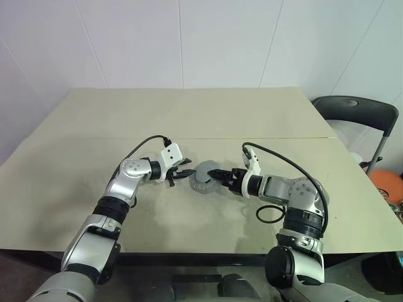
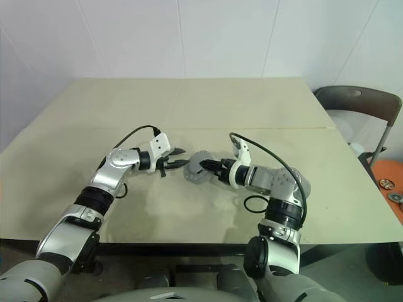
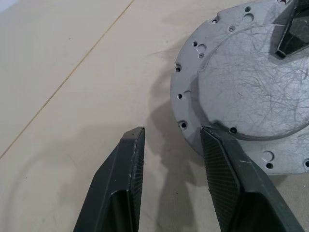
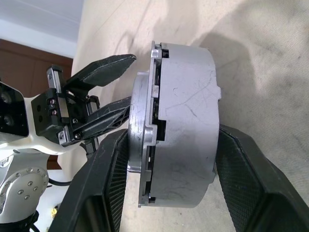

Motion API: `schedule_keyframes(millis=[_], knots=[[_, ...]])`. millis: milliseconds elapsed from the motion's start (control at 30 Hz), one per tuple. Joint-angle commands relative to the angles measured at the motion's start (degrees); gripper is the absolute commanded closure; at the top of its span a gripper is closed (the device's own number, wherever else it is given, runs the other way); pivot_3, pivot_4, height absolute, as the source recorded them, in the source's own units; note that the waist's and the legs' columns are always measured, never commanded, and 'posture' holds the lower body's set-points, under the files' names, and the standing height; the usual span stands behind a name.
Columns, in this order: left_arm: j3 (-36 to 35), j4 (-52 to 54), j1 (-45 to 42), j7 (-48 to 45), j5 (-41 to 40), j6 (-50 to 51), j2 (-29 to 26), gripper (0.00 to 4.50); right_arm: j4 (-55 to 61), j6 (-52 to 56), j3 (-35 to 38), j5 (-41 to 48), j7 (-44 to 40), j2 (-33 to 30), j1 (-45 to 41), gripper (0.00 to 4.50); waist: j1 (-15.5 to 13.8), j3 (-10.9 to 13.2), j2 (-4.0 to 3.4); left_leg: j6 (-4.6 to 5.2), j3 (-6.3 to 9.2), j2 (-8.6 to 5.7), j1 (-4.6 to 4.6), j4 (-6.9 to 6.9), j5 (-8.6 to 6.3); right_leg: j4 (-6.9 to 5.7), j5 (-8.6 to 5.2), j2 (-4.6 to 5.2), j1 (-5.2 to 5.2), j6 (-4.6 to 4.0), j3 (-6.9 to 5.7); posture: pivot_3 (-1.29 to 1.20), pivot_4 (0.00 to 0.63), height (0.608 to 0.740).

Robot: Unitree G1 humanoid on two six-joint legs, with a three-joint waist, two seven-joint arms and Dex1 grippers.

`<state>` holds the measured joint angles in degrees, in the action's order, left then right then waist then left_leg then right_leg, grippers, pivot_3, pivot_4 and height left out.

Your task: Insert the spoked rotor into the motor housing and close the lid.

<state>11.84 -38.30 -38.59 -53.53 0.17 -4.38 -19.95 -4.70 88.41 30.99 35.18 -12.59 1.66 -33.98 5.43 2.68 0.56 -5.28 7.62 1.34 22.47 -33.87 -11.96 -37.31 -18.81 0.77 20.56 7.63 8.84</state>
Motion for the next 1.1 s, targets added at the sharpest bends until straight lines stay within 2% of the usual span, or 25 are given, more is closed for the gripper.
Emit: schedule_keyframes(millis=[33,233,500,533,600,767,1100], knots=[[-5.77,-2.55,-2.99,5.12,-4.63,2.12,3.37,2.56,1.75,0.03,1.51,3.25,-1.51,0.83,-0.77,2.19,-0.01,0.0,0.0,0.0,0.0,0.0,0.02,0.0,0.0,0.0,0.0,0.0,0.01,0.0,0.0,0.0,0.0,0.74],[-17.91,-2.9,-7.36,10.71,-16.41,14.3,7.42,2.56,0.77,-4.86,4.8,5.32,-1.86,1.36,-1.72,2.19,0.35,0.04,0.02,0.01,0.01,0.0,0.51,-0.03,0.0,-0.06,0.01,-0.01,0.51,0.02,0.0,0.0,0.0,0.74],[-22.4,2.29,-5.2,9.09,-24.87,32.04,7.13,2.56,-2.01,-9.99,8.72,8.87,0.12,3.03,-4.51,2.19,0.42,0.06,-0.02,0.01,0.06,0.0,0.71,-0.01,0.01,-0.22,0.03,-0.01,0.77,0.0,-0.05,0.0,0.0,0.74],[-22.86,2.93,-4.72,9.08,-26.04,34.32,7.25,2.18,-2.26,-10.82,8.74,9.09,0.45,3.23,-4.76,2.19,0.42,0.06,-0.02,0.0,0.06,0.0,0.71,-0.02,0.01,-0.23,0.03,-0.01,0.76,0.0,-0.05,0.0,0.0,0.74],[-24.1,4.37,-3.82,9.15,-28.97,39.27,7.82,1.74,-2.98,-12.97,9.02,10.0,1.1,3.89,-5.34,2.19,0.41,0.06,-0.02,-0.01,0.06,0.0,0.71,-0.04,0.02,-0.25,0.04,-0.01,0.76,-0.01,-0.06,0.0,0.0,0.74],[-28.1,5.63,-3.94,12.22,-34.14,45.32,9.87,0.11,-3.97,-15.92,7.59,11.1,2.3,4.61,-5.83,2.19,0.24,0.06,-0.02,-0.06,0.08,0.0,0.7,-0.08,0.05,-0.3,0.04,0.0,0.75,-0.02,-0.07,0.0,0.0,0.74],[-33.52,2.93,-6.37,18.42,-41.45,56.63,12.97,0.05,-5.37,-17.97,5.06,12.35,2.58,3.75,-4.58,2.19,0.32,0.06,-0.02,-0.08,0.09,-0.01,0.7,-0.08,0.06,-0.31,0.04,-0.01,0.75,-0.02,-0.07,0.0,0.0,0.74]])
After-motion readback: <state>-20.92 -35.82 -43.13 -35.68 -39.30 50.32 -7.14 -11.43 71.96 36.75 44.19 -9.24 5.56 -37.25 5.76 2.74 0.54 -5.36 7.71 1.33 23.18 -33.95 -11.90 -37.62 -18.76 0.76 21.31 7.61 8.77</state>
